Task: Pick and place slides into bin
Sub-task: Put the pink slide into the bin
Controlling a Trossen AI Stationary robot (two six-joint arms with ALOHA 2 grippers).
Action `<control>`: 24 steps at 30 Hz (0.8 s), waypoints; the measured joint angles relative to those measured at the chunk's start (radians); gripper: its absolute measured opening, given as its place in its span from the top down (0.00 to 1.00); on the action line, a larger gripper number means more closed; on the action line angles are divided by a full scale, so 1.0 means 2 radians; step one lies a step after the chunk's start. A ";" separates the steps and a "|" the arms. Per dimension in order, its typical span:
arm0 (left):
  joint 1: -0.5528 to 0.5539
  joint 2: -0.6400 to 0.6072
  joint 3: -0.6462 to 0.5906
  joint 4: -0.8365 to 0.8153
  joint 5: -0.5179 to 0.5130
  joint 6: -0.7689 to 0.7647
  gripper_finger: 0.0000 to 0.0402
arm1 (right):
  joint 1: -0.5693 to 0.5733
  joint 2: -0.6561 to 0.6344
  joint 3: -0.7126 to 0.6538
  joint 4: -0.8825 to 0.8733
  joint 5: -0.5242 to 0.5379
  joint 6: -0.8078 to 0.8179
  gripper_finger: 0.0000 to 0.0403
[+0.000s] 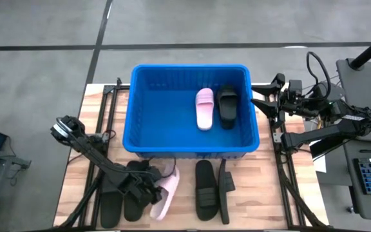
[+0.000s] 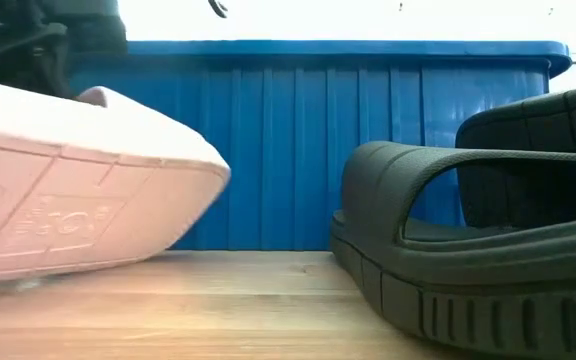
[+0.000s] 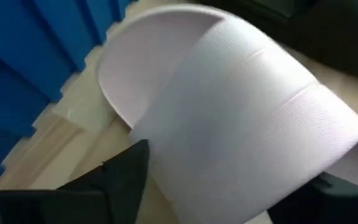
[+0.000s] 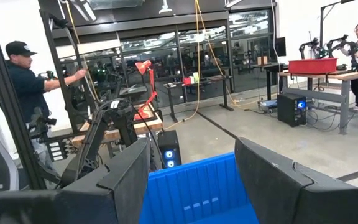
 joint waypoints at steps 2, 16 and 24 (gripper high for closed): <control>0.006 0.000 0.000 0.013 0.000 0.015 0.47 | 0.000 0.000 0.000 0.000 0.000 0.000 0.44; 0.042 -0.015 0.043 0.063 0.117 0.104 0.98 | 0.000 0.000 0.000 0.000 0.000 0.000 0.44; 0.058 -0.041 0.138 0.059 0.130 0.208 1.00 | 0.000 0.000 0.000 0.000 0.000 0.000 0.44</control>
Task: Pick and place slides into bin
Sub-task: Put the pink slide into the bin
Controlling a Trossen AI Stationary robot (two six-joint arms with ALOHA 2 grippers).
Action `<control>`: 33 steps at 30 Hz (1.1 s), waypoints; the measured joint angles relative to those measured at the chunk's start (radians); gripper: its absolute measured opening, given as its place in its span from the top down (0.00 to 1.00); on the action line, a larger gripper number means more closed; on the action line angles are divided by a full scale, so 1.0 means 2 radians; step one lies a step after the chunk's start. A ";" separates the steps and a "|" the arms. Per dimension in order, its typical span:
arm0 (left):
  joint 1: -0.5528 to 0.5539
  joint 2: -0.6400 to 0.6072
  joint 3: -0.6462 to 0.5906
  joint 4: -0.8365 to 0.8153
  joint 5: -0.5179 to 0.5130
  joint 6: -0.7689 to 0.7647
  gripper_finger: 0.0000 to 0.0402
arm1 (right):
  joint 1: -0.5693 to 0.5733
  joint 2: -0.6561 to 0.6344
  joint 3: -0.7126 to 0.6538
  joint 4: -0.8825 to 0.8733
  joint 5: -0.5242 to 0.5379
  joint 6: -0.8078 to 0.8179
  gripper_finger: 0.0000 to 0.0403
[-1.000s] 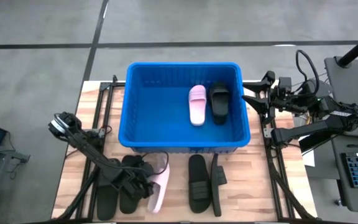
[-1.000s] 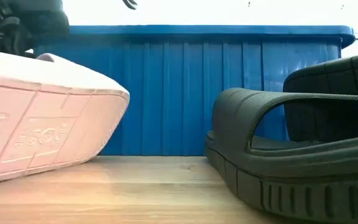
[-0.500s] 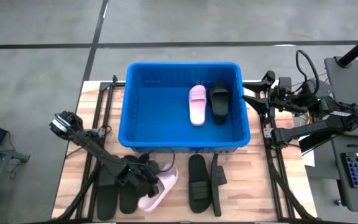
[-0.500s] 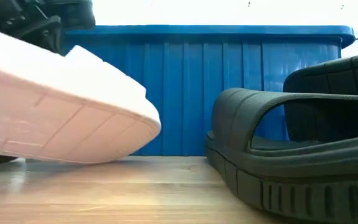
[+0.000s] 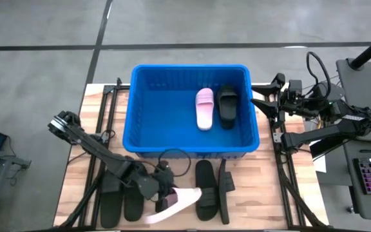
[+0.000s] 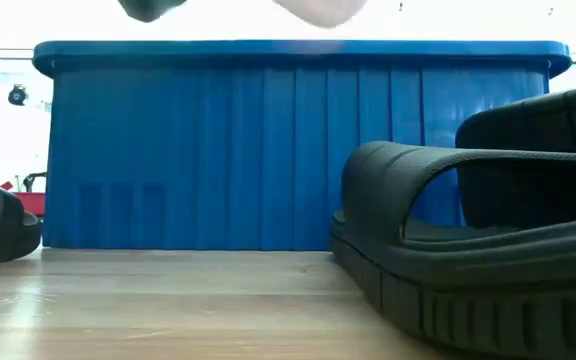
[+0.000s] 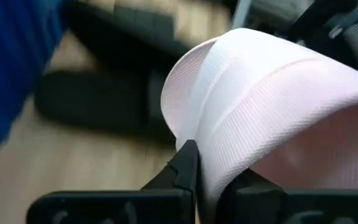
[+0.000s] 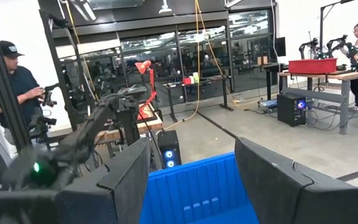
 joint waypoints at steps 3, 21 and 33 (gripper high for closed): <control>0.010 -0.003 0.042 -0.002 -0.004 0.031 1.00 | 0.000 0.000 0.000 0.000 0.000 0.000 0.44; 0.201 -0.002 0.213 -0.004 -0.172 0.270 1.00 | 0.000 -0.016 0.000 0.001 0.000 0.008 0.44; 0.339 0.051 0.235 -0.022 -0.258 0.363 1.00 | 0.000 -0.037 0.000 0.001 0.002 0.027 0.44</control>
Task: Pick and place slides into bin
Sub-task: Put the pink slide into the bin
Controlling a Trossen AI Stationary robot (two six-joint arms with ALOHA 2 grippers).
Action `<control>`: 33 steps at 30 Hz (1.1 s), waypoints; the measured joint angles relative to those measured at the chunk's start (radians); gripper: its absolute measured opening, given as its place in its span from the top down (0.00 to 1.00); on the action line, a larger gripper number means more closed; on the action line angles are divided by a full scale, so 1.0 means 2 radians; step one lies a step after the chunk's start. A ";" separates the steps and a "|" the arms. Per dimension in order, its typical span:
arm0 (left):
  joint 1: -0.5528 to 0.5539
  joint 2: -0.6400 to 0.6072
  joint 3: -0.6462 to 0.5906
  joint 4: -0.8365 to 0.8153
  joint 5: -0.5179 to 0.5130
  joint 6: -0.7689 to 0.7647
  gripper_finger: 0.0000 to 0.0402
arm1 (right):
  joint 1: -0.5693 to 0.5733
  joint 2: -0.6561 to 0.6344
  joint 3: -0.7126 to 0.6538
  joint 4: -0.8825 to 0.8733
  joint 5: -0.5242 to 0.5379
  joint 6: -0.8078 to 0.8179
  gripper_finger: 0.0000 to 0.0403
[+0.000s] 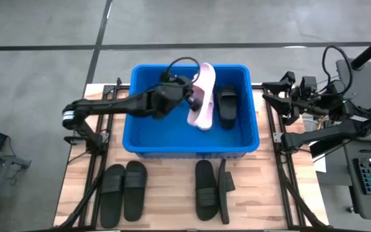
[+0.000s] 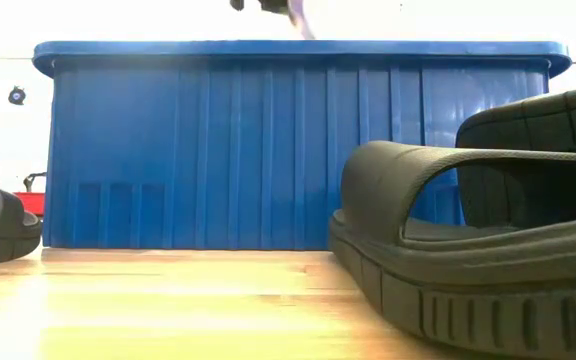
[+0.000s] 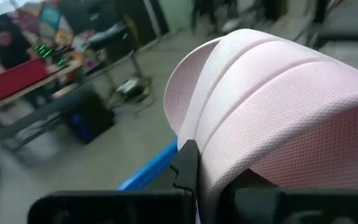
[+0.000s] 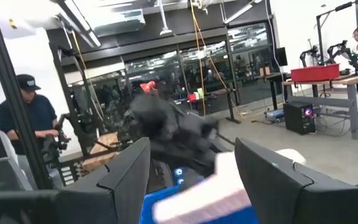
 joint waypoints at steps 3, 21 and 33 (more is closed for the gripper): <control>0.026 0.026 0.000 -0.027 0.001 -0.001 1.00 | 0.000 -0.001 0.000 -0.001 0.000 0.007 0.44; 0.095 0.197 0.069 -0.144 0.051 0.037 1.00 | 0.000 0.003 0.000 -0.001 0.030 0.009 0.44; 0.099 0.299 0.227 -0.260 0.040 0.037 1.00 | 0.000 0.003 0.000 0.000 0.038 0.009 0.44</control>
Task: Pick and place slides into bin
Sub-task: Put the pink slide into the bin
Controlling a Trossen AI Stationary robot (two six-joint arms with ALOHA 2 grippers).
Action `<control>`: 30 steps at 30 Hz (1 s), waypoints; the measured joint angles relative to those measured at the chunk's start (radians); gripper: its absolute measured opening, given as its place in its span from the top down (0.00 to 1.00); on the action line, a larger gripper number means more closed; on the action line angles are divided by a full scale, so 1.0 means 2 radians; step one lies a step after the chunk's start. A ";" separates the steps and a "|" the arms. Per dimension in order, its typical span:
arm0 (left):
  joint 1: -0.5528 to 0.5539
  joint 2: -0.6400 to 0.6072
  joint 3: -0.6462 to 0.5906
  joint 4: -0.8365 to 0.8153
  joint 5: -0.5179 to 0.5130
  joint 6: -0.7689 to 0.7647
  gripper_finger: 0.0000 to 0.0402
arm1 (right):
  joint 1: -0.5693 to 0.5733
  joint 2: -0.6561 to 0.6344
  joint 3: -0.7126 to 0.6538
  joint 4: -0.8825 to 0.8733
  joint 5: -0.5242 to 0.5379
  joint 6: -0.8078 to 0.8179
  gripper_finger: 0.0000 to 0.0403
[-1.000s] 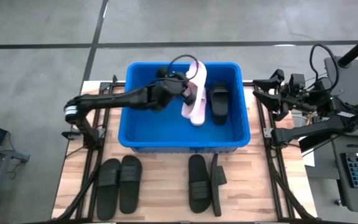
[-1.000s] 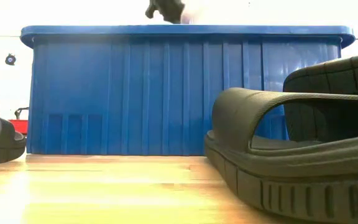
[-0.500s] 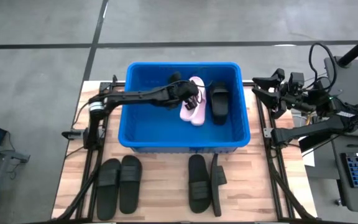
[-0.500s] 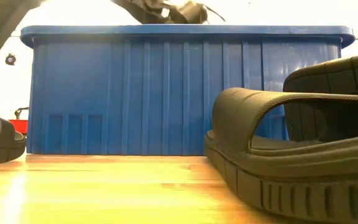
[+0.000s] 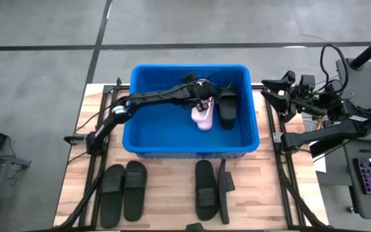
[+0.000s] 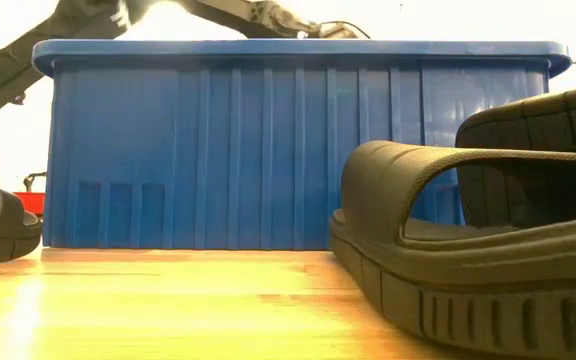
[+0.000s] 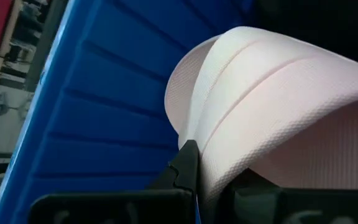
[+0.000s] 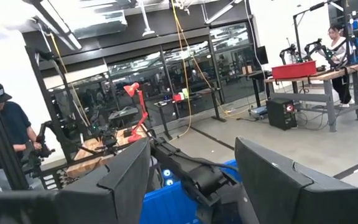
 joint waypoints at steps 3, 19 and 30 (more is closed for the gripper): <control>0.002 0.007 0.001 0.004 0.001 0.000 1.00 | 0.000 0.000 0.000 0.000 0.000 0.000 0.44; 0.003 0.045 -0.004 0.054 0.010 0.000 1.00 | 0.000 0.000 0.000 -0.001 0.000 0.002 0.44; 0.009 0.045 -0.006 0.075 0.043 -0.011 0.77 | 0.000 0.000 0.000 -0.001 0.000 0.003 0.44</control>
